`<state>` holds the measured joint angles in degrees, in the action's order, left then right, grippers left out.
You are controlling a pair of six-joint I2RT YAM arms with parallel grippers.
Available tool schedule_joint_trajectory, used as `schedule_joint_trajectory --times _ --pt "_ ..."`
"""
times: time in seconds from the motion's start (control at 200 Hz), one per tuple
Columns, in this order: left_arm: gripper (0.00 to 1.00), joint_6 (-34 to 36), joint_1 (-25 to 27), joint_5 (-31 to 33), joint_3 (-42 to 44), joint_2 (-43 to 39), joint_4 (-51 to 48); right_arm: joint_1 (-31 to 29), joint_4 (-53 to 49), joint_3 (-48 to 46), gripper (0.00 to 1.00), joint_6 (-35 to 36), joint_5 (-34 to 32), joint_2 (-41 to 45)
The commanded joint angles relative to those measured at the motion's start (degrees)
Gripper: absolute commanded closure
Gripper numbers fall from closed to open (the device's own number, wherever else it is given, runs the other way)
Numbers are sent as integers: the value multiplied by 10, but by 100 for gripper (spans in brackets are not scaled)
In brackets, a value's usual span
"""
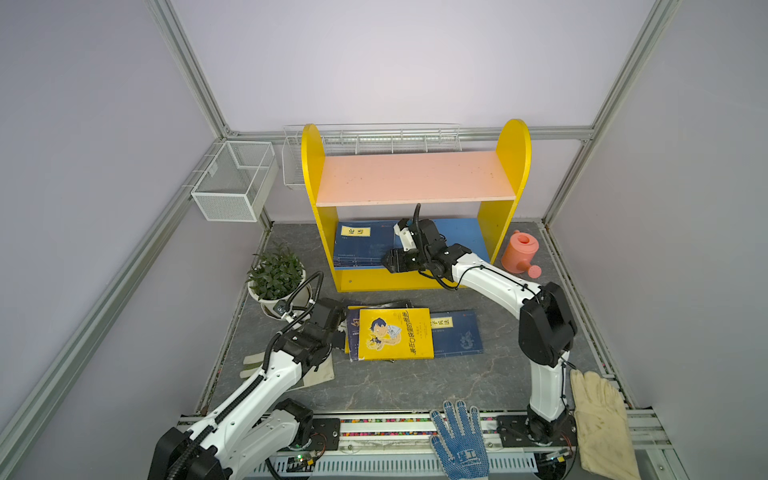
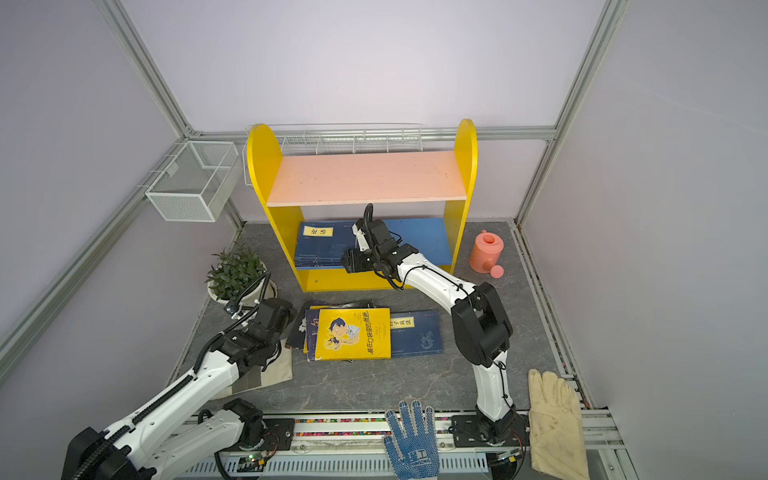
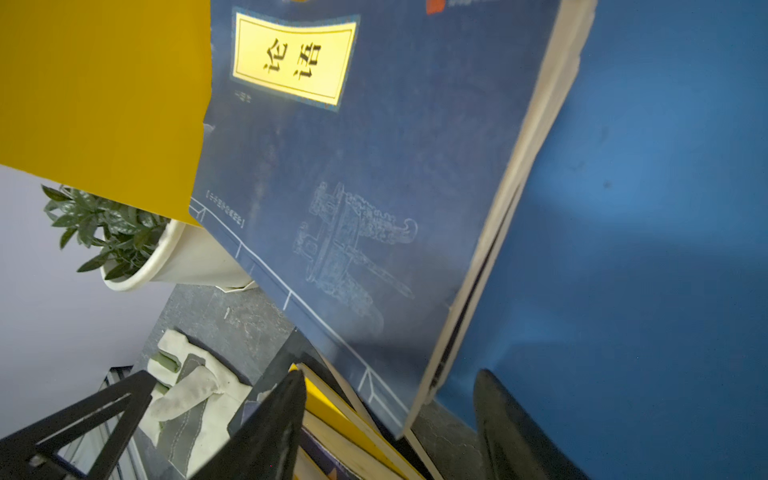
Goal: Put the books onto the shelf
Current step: 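Open the right gripper and pull it back toward the book pile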
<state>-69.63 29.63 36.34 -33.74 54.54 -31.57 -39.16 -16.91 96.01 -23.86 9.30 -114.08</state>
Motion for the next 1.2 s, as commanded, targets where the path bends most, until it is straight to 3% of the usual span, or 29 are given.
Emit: schedule_joint_trajectory --times 0.0,0.275,0.75,0.83,0.97,1.195 --pt "20 4 -4 5 4 4 -2 1 -15 -4 33 41 5 -17" --pt "20 2 -4 9 5 4 -4 1 -49 34 34 97 -4 -48" --pt "20 10 -4 1 -1 14 -5 -1 -45 43 51 103 13 -56" --pt "20 16 -4 1 -5 17 -5 -1 -40 44 49 104 26 -51" --pt "20 32 -4 -7 -7 18 6 0 -30 35 38 97 45 -33" --pt "20 140 -2 -61 -8 17 80 10 44 -88 33 56 -22 88"
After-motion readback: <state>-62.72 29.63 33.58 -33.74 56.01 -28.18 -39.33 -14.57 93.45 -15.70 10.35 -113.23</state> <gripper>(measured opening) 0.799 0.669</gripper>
